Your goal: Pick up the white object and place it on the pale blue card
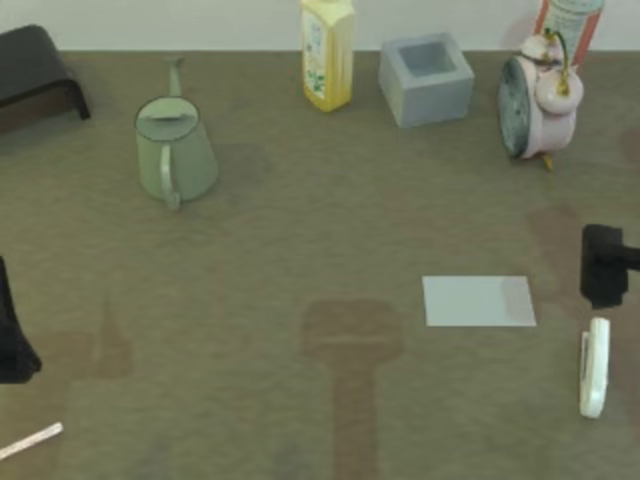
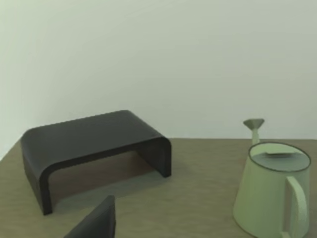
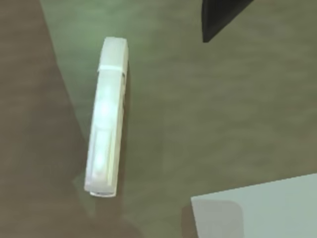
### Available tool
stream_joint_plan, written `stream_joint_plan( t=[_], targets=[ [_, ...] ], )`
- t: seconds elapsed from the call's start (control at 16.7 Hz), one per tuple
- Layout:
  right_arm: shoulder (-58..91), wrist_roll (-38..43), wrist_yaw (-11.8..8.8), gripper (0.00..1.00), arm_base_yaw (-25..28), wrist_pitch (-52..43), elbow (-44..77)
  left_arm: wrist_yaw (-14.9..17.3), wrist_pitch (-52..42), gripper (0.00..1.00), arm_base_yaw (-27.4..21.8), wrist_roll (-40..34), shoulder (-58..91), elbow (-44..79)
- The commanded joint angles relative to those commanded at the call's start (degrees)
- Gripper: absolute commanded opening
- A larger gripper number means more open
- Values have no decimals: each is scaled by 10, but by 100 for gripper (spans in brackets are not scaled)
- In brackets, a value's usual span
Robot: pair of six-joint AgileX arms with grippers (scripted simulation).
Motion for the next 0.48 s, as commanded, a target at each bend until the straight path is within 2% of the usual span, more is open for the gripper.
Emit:
stream_joint_plan(
  t=[0.24,0.48],
  targets=[
    [105,33,-1,100,17,-66,78,0,0,100,0,0,0,0],
    [129,41,-1,100,21,-81,96,0,0,100,0,0,0,0]
  ],
)
